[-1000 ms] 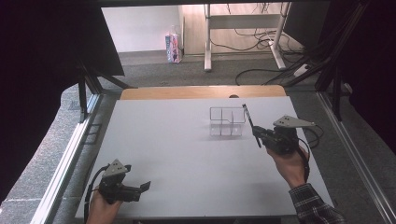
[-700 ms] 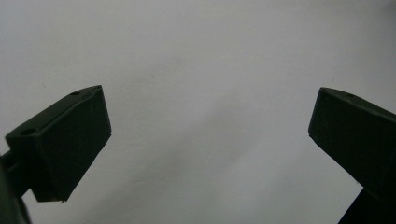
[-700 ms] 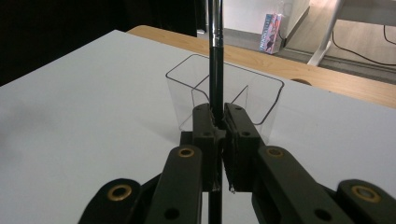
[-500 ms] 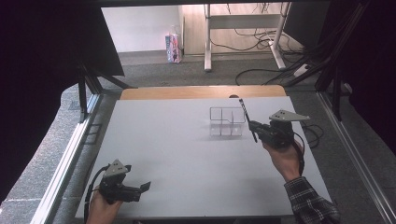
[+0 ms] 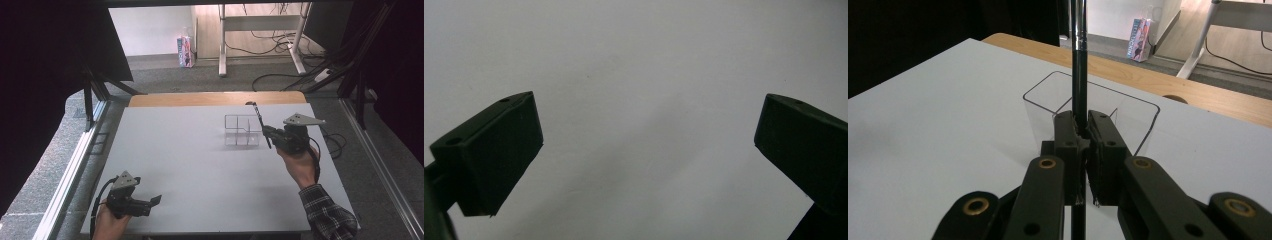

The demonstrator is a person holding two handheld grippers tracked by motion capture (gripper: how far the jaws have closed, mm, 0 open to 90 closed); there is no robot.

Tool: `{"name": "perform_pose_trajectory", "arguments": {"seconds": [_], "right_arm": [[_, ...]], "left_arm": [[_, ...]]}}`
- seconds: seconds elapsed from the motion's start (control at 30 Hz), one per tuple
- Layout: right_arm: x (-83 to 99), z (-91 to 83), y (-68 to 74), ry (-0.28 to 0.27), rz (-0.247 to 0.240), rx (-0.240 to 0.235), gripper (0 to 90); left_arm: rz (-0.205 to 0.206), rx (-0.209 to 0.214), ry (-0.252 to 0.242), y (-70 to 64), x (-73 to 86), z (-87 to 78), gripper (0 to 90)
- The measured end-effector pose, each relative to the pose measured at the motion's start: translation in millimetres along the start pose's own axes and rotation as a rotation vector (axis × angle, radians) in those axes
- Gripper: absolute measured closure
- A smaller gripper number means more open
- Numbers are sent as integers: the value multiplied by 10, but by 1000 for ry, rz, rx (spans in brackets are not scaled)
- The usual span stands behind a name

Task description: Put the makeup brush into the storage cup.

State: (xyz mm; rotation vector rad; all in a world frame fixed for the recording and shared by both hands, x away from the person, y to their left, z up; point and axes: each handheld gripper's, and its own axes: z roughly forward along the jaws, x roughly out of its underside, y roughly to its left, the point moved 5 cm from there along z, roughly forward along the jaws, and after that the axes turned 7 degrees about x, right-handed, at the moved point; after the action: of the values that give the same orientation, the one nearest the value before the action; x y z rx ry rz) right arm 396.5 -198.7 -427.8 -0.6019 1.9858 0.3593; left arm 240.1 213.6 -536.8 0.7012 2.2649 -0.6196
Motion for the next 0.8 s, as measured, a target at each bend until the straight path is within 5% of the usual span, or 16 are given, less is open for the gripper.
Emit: {"name": "perform_pose_trajectory", "arguments": {"seconds": [0.8], "right_arm": [[-231,263,-22,-28,10,11,834]], "left_arm": [[-2,3,-7,3,-3,-6,0]]}}
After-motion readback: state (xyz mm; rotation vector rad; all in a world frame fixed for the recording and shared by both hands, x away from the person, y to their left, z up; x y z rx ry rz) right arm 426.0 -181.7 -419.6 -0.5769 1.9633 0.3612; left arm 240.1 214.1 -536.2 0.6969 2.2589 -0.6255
